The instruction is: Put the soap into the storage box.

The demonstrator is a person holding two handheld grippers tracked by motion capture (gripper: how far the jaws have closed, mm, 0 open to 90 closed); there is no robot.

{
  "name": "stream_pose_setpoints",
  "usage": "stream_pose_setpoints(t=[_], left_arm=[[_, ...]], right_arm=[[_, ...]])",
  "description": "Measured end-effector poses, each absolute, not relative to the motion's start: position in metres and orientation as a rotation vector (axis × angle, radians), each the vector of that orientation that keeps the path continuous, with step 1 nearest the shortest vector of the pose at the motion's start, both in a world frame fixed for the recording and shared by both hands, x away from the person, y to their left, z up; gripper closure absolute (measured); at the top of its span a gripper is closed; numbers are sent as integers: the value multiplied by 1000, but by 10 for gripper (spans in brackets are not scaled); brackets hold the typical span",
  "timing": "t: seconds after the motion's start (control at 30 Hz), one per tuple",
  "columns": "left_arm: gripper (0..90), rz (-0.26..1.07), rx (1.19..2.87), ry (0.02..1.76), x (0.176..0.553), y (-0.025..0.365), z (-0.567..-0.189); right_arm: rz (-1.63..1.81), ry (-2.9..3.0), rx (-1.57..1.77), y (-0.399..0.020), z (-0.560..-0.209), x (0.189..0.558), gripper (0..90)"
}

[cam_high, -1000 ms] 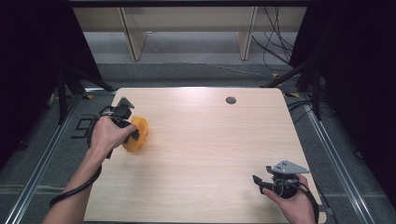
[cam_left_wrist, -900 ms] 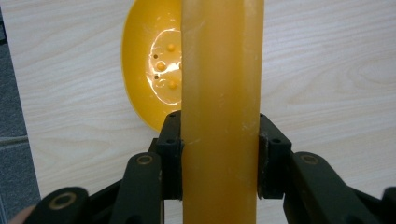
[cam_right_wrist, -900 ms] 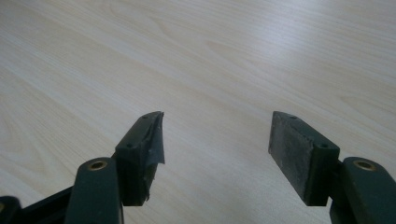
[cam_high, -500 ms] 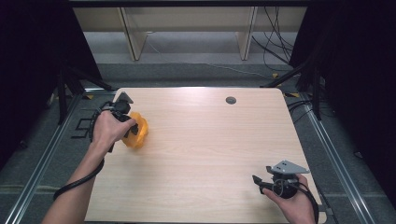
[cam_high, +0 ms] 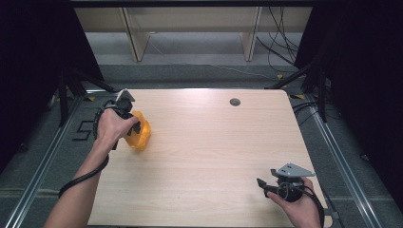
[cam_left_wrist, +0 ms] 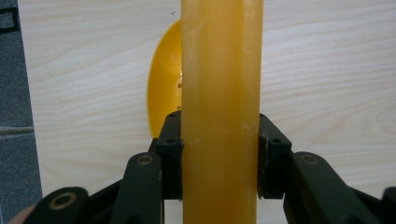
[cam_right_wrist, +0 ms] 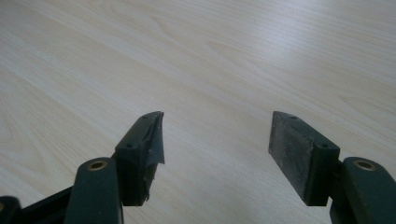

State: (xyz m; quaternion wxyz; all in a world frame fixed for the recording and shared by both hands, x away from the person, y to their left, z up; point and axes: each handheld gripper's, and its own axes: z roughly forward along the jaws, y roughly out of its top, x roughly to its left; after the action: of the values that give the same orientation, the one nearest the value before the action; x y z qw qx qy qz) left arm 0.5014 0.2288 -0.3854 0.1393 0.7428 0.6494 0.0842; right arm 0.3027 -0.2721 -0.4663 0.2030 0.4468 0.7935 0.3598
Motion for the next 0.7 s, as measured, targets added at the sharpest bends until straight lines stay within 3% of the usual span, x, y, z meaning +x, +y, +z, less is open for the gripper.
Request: stream_pose_setpoints(t=[0.7], left_arm=[[607, 247, 2143, 1911, 517, 230, -401]], right_arm=[[1010, 2226, 1219, -273, -468, 304, 359]])
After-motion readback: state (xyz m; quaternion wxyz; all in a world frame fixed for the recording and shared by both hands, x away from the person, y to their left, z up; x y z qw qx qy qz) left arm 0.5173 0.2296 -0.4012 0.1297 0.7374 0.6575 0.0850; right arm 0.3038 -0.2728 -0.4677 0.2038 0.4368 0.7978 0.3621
